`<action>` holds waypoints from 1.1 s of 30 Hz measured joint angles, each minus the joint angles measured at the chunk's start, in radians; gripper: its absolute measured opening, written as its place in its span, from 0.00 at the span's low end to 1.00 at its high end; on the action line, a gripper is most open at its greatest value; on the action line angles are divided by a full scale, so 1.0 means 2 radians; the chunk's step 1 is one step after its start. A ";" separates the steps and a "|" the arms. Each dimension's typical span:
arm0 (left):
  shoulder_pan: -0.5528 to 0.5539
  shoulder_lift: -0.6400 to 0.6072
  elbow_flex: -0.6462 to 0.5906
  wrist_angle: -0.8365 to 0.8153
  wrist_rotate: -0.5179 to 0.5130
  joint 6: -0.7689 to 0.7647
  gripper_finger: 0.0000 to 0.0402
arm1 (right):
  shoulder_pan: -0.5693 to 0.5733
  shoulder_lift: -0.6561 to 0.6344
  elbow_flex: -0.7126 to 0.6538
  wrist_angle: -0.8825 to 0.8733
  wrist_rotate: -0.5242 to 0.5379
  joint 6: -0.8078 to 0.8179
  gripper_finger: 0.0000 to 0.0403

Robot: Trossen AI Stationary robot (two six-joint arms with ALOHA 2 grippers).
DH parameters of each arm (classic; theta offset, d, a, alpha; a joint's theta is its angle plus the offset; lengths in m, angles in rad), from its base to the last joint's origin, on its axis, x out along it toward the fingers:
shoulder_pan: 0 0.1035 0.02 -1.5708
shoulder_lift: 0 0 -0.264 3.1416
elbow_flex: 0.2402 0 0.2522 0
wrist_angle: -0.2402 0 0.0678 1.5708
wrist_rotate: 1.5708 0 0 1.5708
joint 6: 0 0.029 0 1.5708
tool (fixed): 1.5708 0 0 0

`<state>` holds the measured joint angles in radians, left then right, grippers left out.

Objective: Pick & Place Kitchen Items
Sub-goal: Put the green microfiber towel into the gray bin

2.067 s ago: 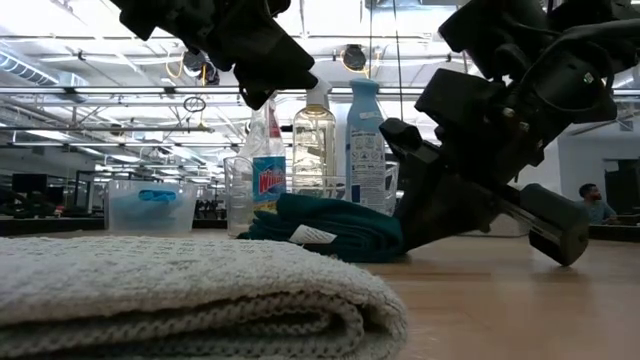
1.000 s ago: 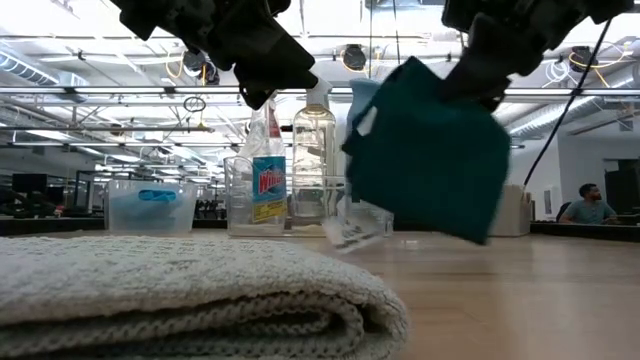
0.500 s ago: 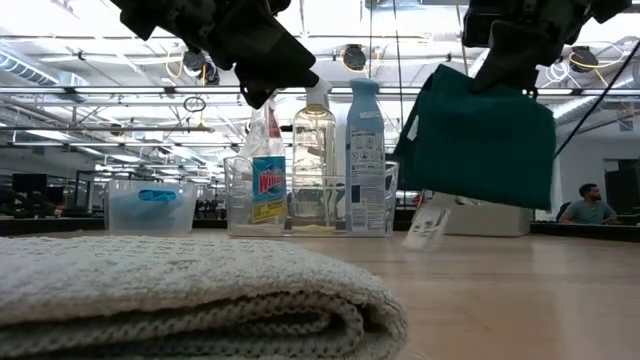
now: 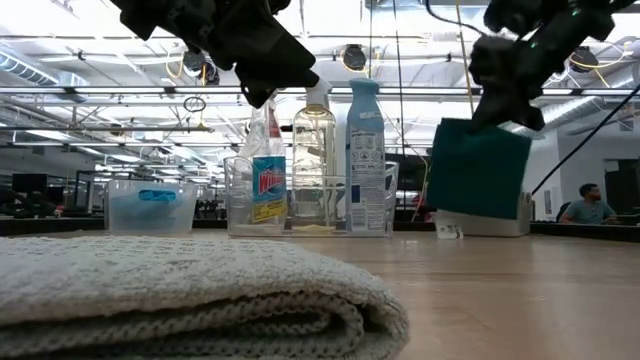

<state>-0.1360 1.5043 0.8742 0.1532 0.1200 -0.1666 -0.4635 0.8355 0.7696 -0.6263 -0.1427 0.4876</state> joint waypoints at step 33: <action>0.000 0.000 0.000 0.000 0.000 0.007 0.32 | -0.263 0.194 0.000 0.145 0.139 -0.260 0.00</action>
<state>-0.1362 1.5043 0.8742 0.1528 0.1207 -0.1524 -0.9894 1.2231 0.7704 -0.3361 0.1349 -0.0316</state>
